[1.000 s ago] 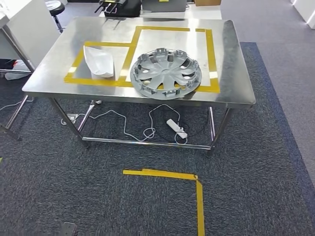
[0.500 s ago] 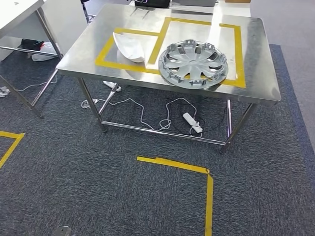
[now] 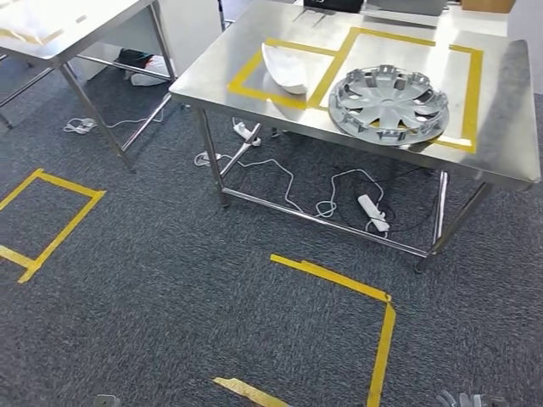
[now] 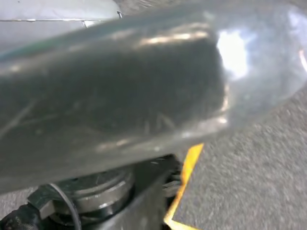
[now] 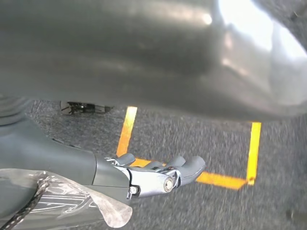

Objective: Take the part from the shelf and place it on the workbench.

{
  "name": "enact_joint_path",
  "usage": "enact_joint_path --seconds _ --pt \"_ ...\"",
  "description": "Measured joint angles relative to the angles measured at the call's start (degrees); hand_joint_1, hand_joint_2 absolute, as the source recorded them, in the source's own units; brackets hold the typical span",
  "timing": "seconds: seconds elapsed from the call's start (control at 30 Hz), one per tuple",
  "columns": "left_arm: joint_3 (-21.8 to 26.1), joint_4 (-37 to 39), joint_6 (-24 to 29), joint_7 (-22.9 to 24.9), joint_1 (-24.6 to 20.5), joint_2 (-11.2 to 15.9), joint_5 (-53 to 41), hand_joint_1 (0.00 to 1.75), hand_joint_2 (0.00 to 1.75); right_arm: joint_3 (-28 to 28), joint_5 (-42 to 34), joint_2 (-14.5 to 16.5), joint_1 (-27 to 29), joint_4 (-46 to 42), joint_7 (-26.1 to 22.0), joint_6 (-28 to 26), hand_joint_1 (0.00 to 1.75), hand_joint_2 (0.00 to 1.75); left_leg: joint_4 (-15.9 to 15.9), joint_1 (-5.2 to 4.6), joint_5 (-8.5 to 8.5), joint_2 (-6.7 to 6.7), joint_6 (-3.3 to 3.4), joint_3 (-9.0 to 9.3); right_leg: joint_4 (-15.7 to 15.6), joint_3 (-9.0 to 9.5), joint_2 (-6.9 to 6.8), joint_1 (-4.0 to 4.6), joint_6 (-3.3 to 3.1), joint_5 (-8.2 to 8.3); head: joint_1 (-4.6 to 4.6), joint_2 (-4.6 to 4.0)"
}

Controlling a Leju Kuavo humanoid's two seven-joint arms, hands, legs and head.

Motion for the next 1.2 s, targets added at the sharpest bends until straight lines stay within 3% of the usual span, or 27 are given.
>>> enact_joint_path --seconds 0.07,0.1,0.17,0.2,0.23,0.3,0.33,0.37,0.4,0.43,0.5,0.57,0.6,0.67,0.7,0.73,0.8,0.83,0.87,0.9,0.93,1.0,1.07,1.1,1.17,1.2 --pt "-0.44 -0.9 0.09 0.16 0.17 0.2 0.3 0.0 0.0 0.53 -0.36 -0.19 0.08 -0.09 0.08 -0.41 0.0 0.0 -7.4 -0.39 -1.16 1.66 0.6 4.62 0.71 -0.47 -1.25 0.05 0.7 0.55 0.01 0.0" --pt "-0.63 -1.27 0.15 0.21 0.31 0.31 0.46 0.0 0.0 0.81 -0.57 -0.31 0.1 -0.13 0.15 -0.62 0.0 0.0 -9.1 -0.71 -1.85 1.82 1.05 5.3 0.78 -0.69 -1.84 0.0 1.09 0.92 -0.02 0.0" --pt "-0.9 -1.71 0.3 0.3 0.91 0.42 0.67 0.0 0.0 1.38 -0.85 -0.58 0.09 -0.16 0.28 -0.9 0.0 0.0 -9.76 -0.95 -1.29 1.1 2.15 4.52 0.88 -0.84 -2.17 -0.27 1.88 1.27 -0.03 0.0" --pt "-1.02 -1.86 0.37 0.34 1.18 0.42 0.7 0.0 0.0 1.59 -0.93 -0.74 0.14 -0.16 0.31 -0.97 0.0 0.0 -9.89 -0.95 -0.73 0.71 2.7 3.95 1.35 -1.19 -1.0 -0.41 2.19 0.38 -0.01 0.0" --pt "-1.11 -2.03 0.42 0.38 1.34 0.44 0.72 0.0 0.0 1.72 -0.99 -0.86 0.26 -0.17 0.33 -1.09 0.0 0.0 -10.06 -0.9 -0.04 0.29 3.23 3.26 2.73 -1.72 0.73 -0.5 2.38 -1.56 0.04 0.0" --pt "-1.43 -2.47 0.58 0.39 1.34 0.52 0.91 0.0 0.0 1.94 -1.25 -1.1 0.58 -0.16 0.39 -1.56 0.0 0.0 -10.09 -1.08 1.33 -0.8 3.94 1.64 8.56 -3.35 4.33 -0.53 2.42 -7.29 0.16 0.0" --pt "-1.65 -2.66 0.66 0.4 1.34 0.58 1.07 0.0 0.0 2.1 -1.45 -1.24 0.67 -0.15 0.41 -1.87 0.0 0.0 -10.04 -1.29 2.04 -1.42 4.12 0.78 12.09 -4.01 5.1 -0.45 2.3 -9.42 0.17 0.0" --pt "-1.9 -2.78 0.74 0.43 1.37 0.61 1.21 0.0 0.0 2.31 -1.67 -1.42 0.7 -0.13 0.41 -2.17 0.0 0.0 -9.96 -1.52 2.73 -2.05 4.22 -0.11 14.72 -4.21 5.45 -0.32 2.13 -10.21 0.17 0.0" --pt "-2.13 -2.85 0.81 0.45 1.41 0.65 1.31 0.0 0.0 2.49 -1.84 -1.62 0.68 -0.12 0.39 -2.4 0.0 0.0 -9.83 -1.7 3.41 -2.68 4.25 -1.0 15.74 -3.73 5.61 -0.15 1.87 -9.57 0.16 0.0" --pt "-2.32 -2.86 0.86 0.48 1.45 0.67 1.37 0.0 0.0 2.64 -1.97 -1.82 0.67 -0.11 0.36 -2.57 0.0 0.0 -9.63 -1.83 4.07 -3.35 4.22 -1.93 14.76 -2.32 5.81 0.06 1.55 -7.83 0.15 0.0" --pt "-2.65 -2.94 0.93 0.5 1.46 0.72 1.42 0.0 0.0 2.85 -2.13 -2.15 0.64 -0.11 0.31 -2.72 0.0 0.0 -9.09 -1.96 5.29 -4.76 4.06 -3.68 7.79 2.78 7.8 0.45 0.68 -4.54 0.16 0.0" --pt "-2.97 -3.15 0.93 0.5 1.42 0.77 1.44 0.0 0.0 3.0 -2.19 -2.37 0.67 -0.1 0.23 -2.76 0.0 0.0 -8.6 -2.11 6.54 -6.13 3.76 -4.92 -0.16 7.68 10.4 0.52 0.15 -4.37 0.11 0.0" --pt "-3.08 -3.27 0.93 0.49 1.42 0.8 1.44 0.0 0.0 3.08 -2.2 -2.42 0.67 -0.09 0.19 -2.76 0.0 0.0 -8.56 -2.12 7.22 -6.78 3.51 -5.33 -2.23 8.68 10.94 0.57 0.03 -4.91 0.1 0.0" --pt "-3.19 -3.41 0.97 0.51 1.63 0.94 1.46 0.0 0.0 3.33 -2.2 -2.49 0.61 -0.05 0.16 -2.79 0.0 0.0 -8.67 -2.05 8.38 -8.0 2.91 -5.9 -3.12 8.4 9.68 0.56 -0.13 -4.63 0.14 0.0" --pt "-3.22 -3.42 1.01 0.53 1.81 1.02 1.47 0.0 0.0 3.44 -2.19 -2.54 0.56 -0.03 0.16 -2.81 0.0 0.0 -8.36 -2.03 7.92 -7.58 2.6 -6.24 -3.1 7.95 8.82 0.46 -0.41 -4.12 0.09 0.0" --pt "-3.27 -3.43 1.04 0.55 1.97 1.1 1.48 0.0 0.0 3.53 -2.2 -2.58 0.59 -0.02 0.15 -2.85 0.0 0.0 -7.13 -1.96 6.16 -6.48 2.3 -6.68 -3.15 7.45 7.83 0.36 -0.78 -3.54 -0.07 0.0" --pt "-3.48 -3.44 1.05 0.55 2.01 1.23 1.6 0.0 0.0 3.62 -2.37 -2.64 0.88 0.06 0.02 -3.09 0.0 0.0 -1.47 -1.54 -0.14 -3.41 1.57 -7.85 -3.07 6.22 5.75 0.37 -1.24 -2.43 -0.35 0.0" --pt "-3.7 -3.44 1.06 0.55 1.91 1.3 1.73 0.0 0.0 3.69 -2.62 -2.69 1.04 0.12 -0.08 -3.4 0.0 0.0 2.45 -1.15 -2.96 -2.59 1.15 -8.34 -2.92 5.49 4.64 0.42 -1.28 -1.91 -0.44 0.0" --pt "-3.98 -3.44 1.16 0.55 1.84 1.43 1.92 0.0 0.0 3.82 -2.98 -2.78 1.14 0.2 -0.17 -3.82 0.0 0.0 5.9 -0.75 -4.27 -2.22 0.75 -8.53 -2.69 4.68 3.6 0.43 -1.12 -1.44 -0.43 0.0" --pt "-4.37 -3.45 1.34 0.55 1.83 1.58 2.16 0.0 0.0 4.02 -3.42 -2.92 1.17 0.27 -0.22 -4.32 0.0 0.0 8.1 -0.32 -3.93 -2.04 0.35 -8.14 -2.36 3.73 2.58 0.4 -0.94 -1.0 -0.44 0.0" --pt "-4.8 -3.48 1.62 0.55 1.87 1.79 2.45 0.0 0.0 4.28 -3.91 -3.09 1.2 0.32 -0.22 -4.86 0.0 0.0 8.58 0.12 -2.45 -1.86 -0.03 -7.01 -1.91 2.67 1.65 0.35 -0.72 -0.61 -0.44 0.0" --pt "-5.78 -3.69 2.29 0.52 2.0 2.25 3.04 0.0 0.0 4.92 -4.83 -3.49 1.32 0.36 -0.16 -5.79 0.0 0.0 3.52 0.89 0.27 -0.58 -0.76 -1.89 -0.73 0.84 0.09 0.3 -0.17 -0.02 -0.45 0.0" --pt "-6.89 -4.18 3.04 0.4 1.94 2.77 3.6 0.0 0.0 5.59 -5.76 -3.97 1.58 0.34 -0.08 -6.72 0.0 0.0 -5.2 0.84 -1.14 1.39 -0.7 4.19 0.35 -0.41 -1.12 0.28 0.55 0.31 -0.42 0.0" --pt "-7.49 -4.44 3.47 0.31 1.91 3.12 3.91 0.0 0.0 6.0 -6.25 -4.25 1.7 0.33 -0.02 -7.24 0.0 0.0 -8.14 0.58 -2.31 1.97 -0.26 5.79 0.65 -0.55 -1.71 0.22 0.98 0.52 -0.37 0.0" --pt "-8.73 -4.78 4.37 0.2 2.22 3.83 4.51 0.0 0.0 6.99 -7.13 -4.86 1.84 0.34 0.07 -8.18 0.0 0.0 -9.91 -0.03 -2.86 1.58 1.21 5.9 0.77 -0.62 -2.73 -0.15 1.93 1.1 -0.27 0.0" --pt "-9.35 -4.87 4.81 0.2 2.54 4.17 4.83 0.0 0.0 7.52 -7.53 -5.24 1.92 0.35 0.09 -8.64 0.0 0.0 -9.98 -0.2 -2.43 1.21 1.79 5.49 1.01 -0.84 -2.21 -0.42 2.38 0.96 -0.25 0.0"
